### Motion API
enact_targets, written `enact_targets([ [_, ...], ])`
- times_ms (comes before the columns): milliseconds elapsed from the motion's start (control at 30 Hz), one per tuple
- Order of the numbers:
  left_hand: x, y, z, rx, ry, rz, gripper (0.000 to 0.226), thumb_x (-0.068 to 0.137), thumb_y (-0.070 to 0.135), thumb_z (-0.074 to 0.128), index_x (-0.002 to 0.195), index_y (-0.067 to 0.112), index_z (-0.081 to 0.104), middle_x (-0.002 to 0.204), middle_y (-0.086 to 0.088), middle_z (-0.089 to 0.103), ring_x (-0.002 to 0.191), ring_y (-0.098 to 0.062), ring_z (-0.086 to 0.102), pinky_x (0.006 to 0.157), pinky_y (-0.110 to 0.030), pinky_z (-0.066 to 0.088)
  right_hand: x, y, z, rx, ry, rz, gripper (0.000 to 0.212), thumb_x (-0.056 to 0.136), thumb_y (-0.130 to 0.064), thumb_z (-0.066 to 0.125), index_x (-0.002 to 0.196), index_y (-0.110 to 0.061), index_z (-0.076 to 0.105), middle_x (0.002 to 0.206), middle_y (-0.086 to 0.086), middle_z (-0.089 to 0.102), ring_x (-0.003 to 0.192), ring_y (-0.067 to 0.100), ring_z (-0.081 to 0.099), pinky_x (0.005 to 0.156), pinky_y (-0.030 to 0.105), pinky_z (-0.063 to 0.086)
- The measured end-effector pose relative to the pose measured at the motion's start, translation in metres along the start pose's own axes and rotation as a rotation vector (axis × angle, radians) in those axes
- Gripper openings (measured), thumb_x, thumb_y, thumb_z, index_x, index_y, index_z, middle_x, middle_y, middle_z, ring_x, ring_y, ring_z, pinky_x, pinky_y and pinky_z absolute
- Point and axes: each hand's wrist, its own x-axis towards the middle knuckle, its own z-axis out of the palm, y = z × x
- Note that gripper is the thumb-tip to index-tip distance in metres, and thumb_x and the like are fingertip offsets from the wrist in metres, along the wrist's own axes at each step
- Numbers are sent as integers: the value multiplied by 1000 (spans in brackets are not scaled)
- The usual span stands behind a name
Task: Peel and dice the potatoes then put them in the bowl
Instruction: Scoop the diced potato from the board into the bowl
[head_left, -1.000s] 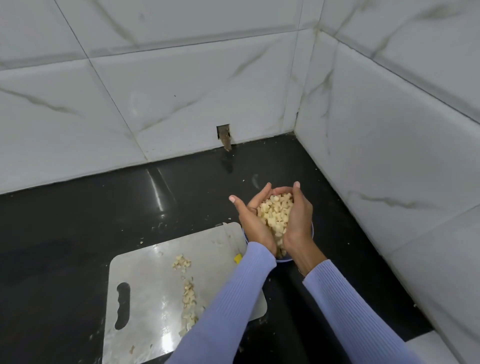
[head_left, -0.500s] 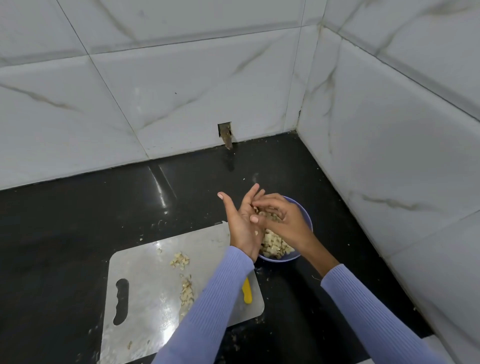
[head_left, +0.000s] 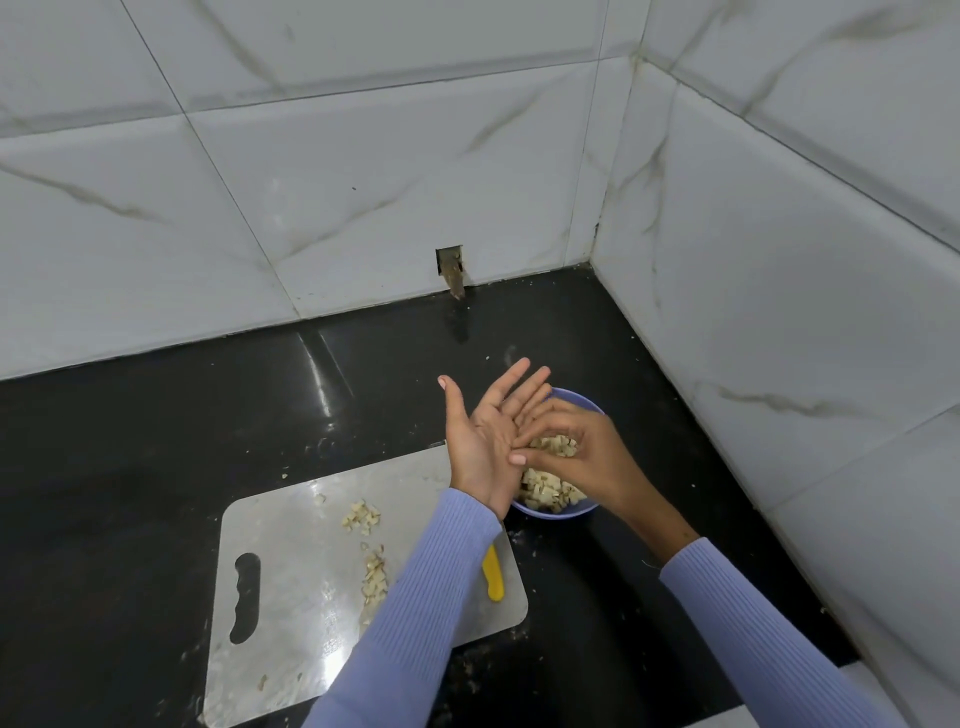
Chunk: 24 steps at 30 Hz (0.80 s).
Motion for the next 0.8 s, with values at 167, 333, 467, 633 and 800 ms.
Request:
enact_targets([
  [167,-4,-1,0,359,98,80,50,101,45,28,123,12,59,127,-5,62,120,-14,56,109,-36,37,0,4,-14,137,194,209,23,84,7,56,86,-12,68,84,3,72,85,12,68,82,25,50],
  [333,-13,-4,6,550,143,157,37,102,30,36,117,10,63,117,-1,67,111,-11,61,95,-23,47,-1,-2,-13,483,297,537,42,71,-24,77,104,-20,50,101,8,69,91,18,69,80,30,55],
  [467,-16,-5,9,616,125,215,34,102,27,38,116,11,65,104,7,69,97,1,64,76,-10,47,-9,-6,-12,391,281,377,21,86,4,62,102,-6,55,95,4,73,93,12,70,75,19,55],
  [633,-18,-11,8,660,125,276,26,100,22,44,111,14,66,111,0,69,107,-11,62,89,-22,50,-5,-9,-11,358,370,428,35,74,7,72,103,-4,57,92,6,73,84,10,71,70,17,55],
  [800,-10,-9,4,347,226,155,41,102,32,35,115,3,62,120,-17,64,113,-26,61,99,-36,47,1,-15,-9,612,390,459,28,86,3,63,110,-3,51,99,10,73,95,18,70,84,28,56],
])
